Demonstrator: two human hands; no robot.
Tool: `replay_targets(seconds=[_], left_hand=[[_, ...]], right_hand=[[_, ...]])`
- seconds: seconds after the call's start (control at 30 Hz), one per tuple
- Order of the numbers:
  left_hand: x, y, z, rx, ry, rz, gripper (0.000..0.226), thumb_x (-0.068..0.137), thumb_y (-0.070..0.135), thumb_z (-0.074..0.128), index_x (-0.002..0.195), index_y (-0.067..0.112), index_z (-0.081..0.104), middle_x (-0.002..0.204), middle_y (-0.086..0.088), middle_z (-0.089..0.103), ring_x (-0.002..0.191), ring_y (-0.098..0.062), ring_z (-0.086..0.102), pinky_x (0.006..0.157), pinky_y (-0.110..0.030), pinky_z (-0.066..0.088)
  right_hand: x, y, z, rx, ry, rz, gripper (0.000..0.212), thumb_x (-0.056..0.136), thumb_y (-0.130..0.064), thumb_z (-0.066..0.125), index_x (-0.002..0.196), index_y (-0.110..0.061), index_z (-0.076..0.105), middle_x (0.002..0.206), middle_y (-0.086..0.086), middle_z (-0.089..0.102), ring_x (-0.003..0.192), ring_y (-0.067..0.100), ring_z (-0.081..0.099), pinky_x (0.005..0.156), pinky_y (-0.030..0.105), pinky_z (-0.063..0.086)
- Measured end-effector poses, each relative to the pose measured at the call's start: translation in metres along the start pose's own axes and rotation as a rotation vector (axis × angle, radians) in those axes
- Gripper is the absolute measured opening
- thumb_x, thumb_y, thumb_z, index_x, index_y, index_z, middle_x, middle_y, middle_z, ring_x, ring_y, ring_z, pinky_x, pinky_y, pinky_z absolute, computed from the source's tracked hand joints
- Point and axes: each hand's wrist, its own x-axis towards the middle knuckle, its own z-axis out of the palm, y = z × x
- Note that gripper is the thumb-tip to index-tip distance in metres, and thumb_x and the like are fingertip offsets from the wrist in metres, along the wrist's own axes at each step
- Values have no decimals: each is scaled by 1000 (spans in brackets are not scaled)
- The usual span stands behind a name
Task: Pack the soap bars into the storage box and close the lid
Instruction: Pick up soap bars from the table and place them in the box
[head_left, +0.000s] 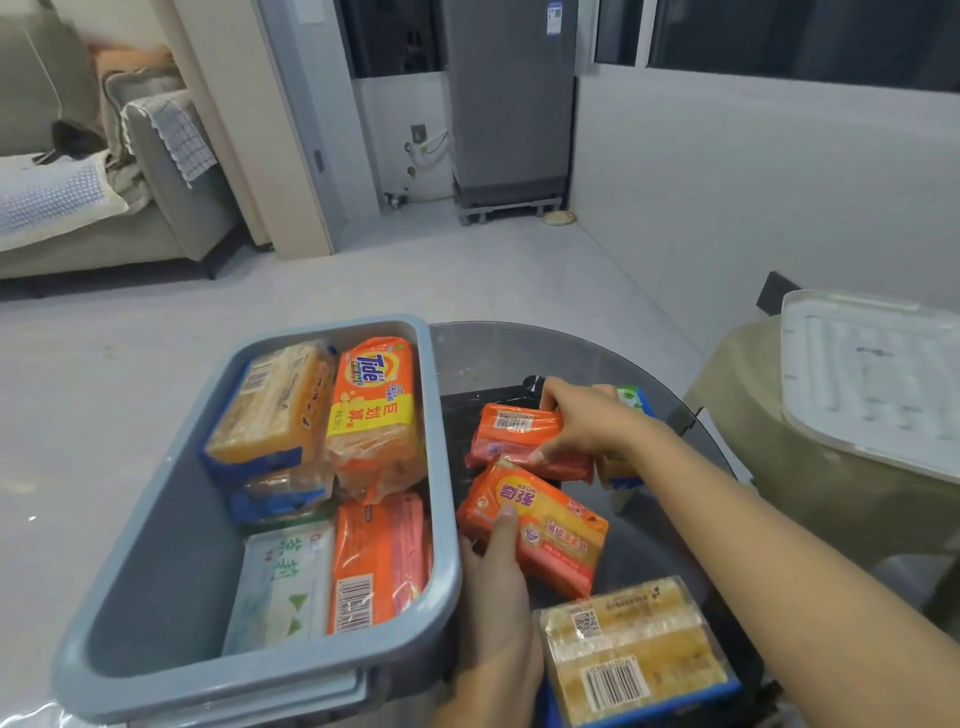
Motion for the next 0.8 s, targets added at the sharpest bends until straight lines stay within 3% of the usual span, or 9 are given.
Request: replay_targets(seconds=[0.13, 0.23, 0.3, 0.37, 0.43, 0.6, 0.73, 0.8], left_hand=[[1, -1, -2, 31, -13, 15, 53, 88, 25, 63, 137, 18, 45, 123, -15, 63, 102, -31, 66, 70, -36, 54], [0, -2, -2, 82, -18, 7, 53, 88, 27, 63, 137, 17, 45, 123, -14, 63, 104, -31, 65, 84, -46, 54], [-2, -1, -1, 103, -36, 7, 48, 87, 27, 64, 132, 17, 49, 119, -13, 65, 97, -27, 66, 77, -41, 55], [-6, 3, 1, 109, -71, 32, 42, 86, 26, 65, 125, 17, 54, 114, -13, 68, 93, -24, 68, 72, -37, 56], [-11, 8, 5, 142, -100, 71, 40, 85, 27, 67, 122, 18, 55, 112, -10, 69, 96, -24, 69, 80, -42, 56], [-36, 18, 15, 246, -159, 145, 40, 82, 35, 69, 120, 26, 57, 110, -1, 71, 97, -19, 69, 90, -46, 54], [-65, 25, 23, 223, -248, 161, 37, 84, 33, 66, 119, 25, 59, 107, -1, 73, 93, -18, 72, 85, -40, 57], [-79, 32, 25, 232, -269, 189, 37, 84, 35, 66, 119, 26, 58, 107, 1, 73, 95, -17, 71, 88, -42, 56]], right_hand=[[-2, 3, 3, 85, 50, 8, 59, 61, -54, 75, 101, -31, 39, 111, -2, 57, 107, 21, 48, 86, 34, 47], [-8, 6, 1, 198, 170, 22, 52, 64, -45, 78, 99, -30, 41, 105, -3, 57, 94, 18, 53, 66, 25, 46], [-15, 9, -4, 277, 234, 17, 51, 65, -43, 77, 101, -28, 44, 99, -5, 55, 87, 16, 53, 58, 22, 39], [-24, 11, -9, 341, 279, 14, 53, 66, -44, 76, 108, -27, 47, 99, -7, 54, 89, 15, 54, 65, 26, 43], [-34, 13, -15, 434, 339, 27, 54, 67, -44, 75, 111, -27, 50, 101, -6, 55, 93, 16, 55, 72, 30, 46], [-67, 20, -42, 744, 535, 29, 49, 72, -35, 75, 115, -19, 57, 102, -5, 60, 87, 12, 60, 66, 23, 46], [-100, 25, -63, 976, 509, -24, 38, 76, -33, 72, 109, -19, 60, 89, -8, 67, 69, 3, 68, 56, 18, 50], [-110, 25, -67, 995, 468, -43, 35, 75, -37, 71, 105, -22, 59, 90, -8, 67, 73, 6, 68, 57, 19, 49]])
